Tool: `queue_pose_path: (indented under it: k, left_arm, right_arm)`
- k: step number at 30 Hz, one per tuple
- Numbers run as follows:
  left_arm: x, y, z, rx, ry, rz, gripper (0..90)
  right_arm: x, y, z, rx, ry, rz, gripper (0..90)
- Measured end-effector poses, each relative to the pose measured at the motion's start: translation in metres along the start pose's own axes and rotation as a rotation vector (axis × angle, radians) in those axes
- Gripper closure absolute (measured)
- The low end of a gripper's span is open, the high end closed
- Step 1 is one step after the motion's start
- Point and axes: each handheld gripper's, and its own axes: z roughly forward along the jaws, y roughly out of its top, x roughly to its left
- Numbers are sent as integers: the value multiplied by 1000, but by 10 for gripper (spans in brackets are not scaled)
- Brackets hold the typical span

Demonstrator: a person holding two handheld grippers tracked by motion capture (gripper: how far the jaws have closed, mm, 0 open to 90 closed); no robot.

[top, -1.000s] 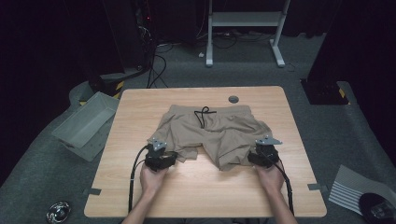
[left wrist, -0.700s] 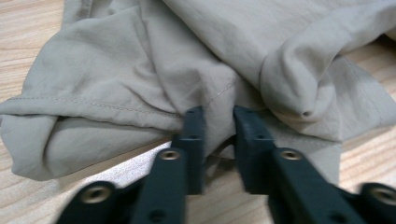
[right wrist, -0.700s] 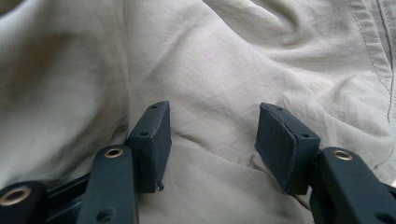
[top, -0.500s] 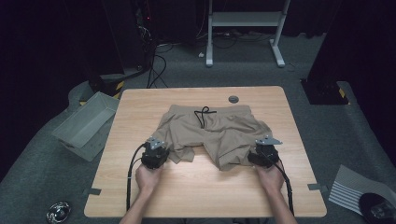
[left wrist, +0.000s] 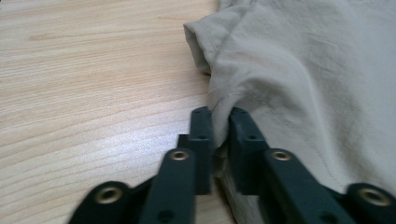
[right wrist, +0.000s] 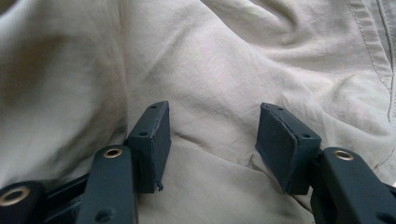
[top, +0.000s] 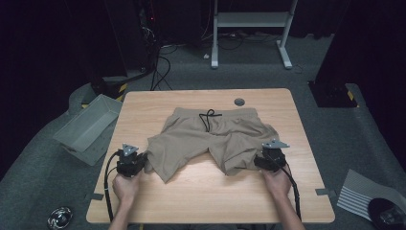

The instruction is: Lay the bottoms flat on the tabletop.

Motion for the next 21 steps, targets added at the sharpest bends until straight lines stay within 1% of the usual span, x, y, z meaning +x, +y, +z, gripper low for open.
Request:
queue_pose_path:
  k: [1,3,4,6,8,9,11,13,16,18,19,21]
  left_arm:
    - [-2,1,-1,-11,-9,0,691]
    - [-7,6,-2,-51,-54,-7,590]
    - [-11,9,-3,-63,-65,-2,556]
    - [-20,17,-3,-88,-94,17,501]
    - [-31,25,-2,-106,-126,48,472]
    - [-34,27,0,-111,-139,55,461]
    - [-43,32,7,-106,-171,77,445]
    - [-51,35,15,-87,-180,101,437]
    - [-57,35,27,-66,-199,93,428]
    - [-59,33,34,-50,-202,86,419]
    - [-60,33,36,-40,-200,90,416]
    - [-62,31,43,-17,-185,110,415]
  right_arm:
    - [0,0,0,0,1,0,445]
    - [0,0,0,0,2,-1,445]
    - [0,0,0,0,1,-2,445]
    - [0,0,0,0,1,-2,446]
    - [-1,0,0,1,3,1,446]
    - [-1,0,0,1,4,2,446]
    - [-1,0,0,1,4,3,448]
    - [-1,0,0,1,5,8,455]
    - [-2,0,0,-2,1,9,495]
    - [-3,0,-2,2,-4,12,544]
    - [-4,0,-4,6,3,22,558]
    - [-3,0,-12,-22,32,32,603]
